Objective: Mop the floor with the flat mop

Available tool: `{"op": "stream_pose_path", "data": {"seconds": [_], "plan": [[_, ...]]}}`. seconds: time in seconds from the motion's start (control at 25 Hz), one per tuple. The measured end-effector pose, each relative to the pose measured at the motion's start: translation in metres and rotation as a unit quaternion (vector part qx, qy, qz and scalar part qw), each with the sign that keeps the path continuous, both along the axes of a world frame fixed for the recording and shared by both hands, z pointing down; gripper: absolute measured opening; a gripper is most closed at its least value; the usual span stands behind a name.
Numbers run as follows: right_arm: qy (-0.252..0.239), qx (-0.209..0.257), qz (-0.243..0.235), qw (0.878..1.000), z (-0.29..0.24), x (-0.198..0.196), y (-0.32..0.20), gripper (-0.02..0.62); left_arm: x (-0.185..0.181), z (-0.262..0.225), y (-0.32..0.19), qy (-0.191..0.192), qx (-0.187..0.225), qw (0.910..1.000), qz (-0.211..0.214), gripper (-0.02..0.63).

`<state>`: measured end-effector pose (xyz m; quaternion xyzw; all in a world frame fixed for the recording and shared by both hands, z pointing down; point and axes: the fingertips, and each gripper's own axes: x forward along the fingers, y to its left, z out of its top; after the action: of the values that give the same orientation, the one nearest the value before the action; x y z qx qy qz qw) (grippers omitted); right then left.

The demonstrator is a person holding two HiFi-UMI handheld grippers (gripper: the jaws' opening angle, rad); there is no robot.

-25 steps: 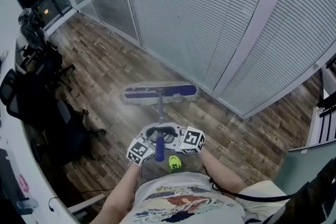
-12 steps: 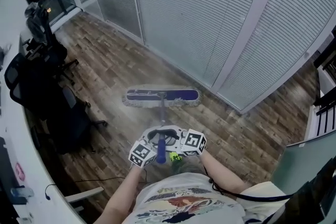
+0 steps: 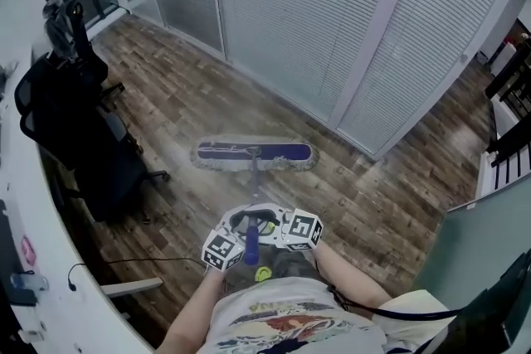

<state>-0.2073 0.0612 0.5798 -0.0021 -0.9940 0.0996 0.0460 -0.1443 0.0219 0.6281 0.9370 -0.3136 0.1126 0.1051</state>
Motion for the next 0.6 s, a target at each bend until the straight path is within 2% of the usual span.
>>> {"op": "stream_pose_path", "data": {"seconds": [0.28, 0.6], "plan": [[0.006, 0.0, -0.01, 1.0, -0.003, -0.019, 0.105, 0.238, -0.021, 0.006, 0.106, -0.011, -0.007, 0.9999, -0.004, 0.199], [-0.001, -0.005, -0.003, 1.0, -0.006, 0.007, 0.186, 0.238, 0.003, 0.004, 0.188, -0.034, -0.003, 0.9994, 0.007, 0.199]]}}
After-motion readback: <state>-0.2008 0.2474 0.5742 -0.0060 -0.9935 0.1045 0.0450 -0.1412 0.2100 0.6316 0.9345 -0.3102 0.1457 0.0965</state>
